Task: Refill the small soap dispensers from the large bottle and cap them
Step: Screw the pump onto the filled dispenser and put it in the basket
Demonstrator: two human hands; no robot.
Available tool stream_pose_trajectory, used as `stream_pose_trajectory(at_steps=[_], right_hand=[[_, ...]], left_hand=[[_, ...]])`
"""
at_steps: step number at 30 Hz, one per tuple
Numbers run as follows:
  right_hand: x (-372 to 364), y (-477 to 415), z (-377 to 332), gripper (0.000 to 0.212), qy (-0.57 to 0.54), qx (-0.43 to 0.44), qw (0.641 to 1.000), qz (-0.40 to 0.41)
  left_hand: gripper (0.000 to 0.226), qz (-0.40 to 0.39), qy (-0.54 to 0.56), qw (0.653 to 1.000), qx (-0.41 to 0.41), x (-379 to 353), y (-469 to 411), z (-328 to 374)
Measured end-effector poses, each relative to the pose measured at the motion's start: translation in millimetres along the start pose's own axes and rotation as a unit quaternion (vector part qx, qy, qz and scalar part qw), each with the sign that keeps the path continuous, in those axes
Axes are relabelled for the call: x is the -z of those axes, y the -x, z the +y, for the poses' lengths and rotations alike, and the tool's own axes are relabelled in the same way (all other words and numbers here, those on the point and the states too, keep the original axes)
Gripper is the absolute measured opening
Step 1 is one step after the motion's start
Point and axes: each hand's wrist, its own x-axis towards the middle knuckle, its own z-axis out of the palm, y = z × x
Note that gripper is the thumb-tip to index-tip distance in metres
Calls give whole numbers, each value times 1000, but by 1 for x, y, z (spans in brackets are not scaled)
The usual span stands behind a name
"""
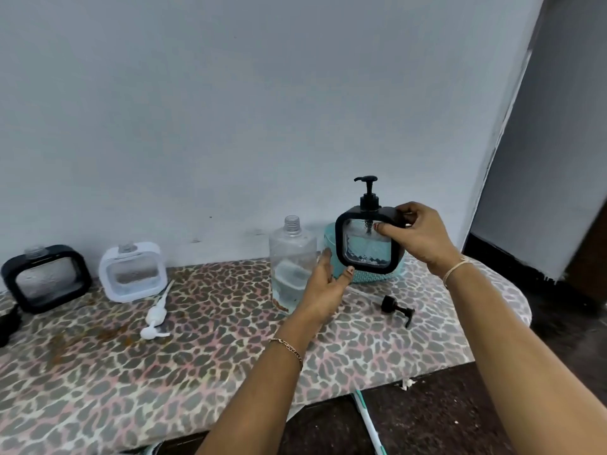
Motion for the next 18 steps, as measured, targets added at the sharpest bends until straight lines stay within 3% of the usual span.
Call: stream_pose_trajectory(at_steps=[10, 18], right_hand=[[-38, -53, 7, 51, 89, -27, 988, 125], [-75, -75, 30, 57, 166, -83, 979, 78]], left_hand=[[87, -30, -89, 993, 75, -12, -53, -23], [72, 23, -56, 995, 74, -15, -78, -34]])
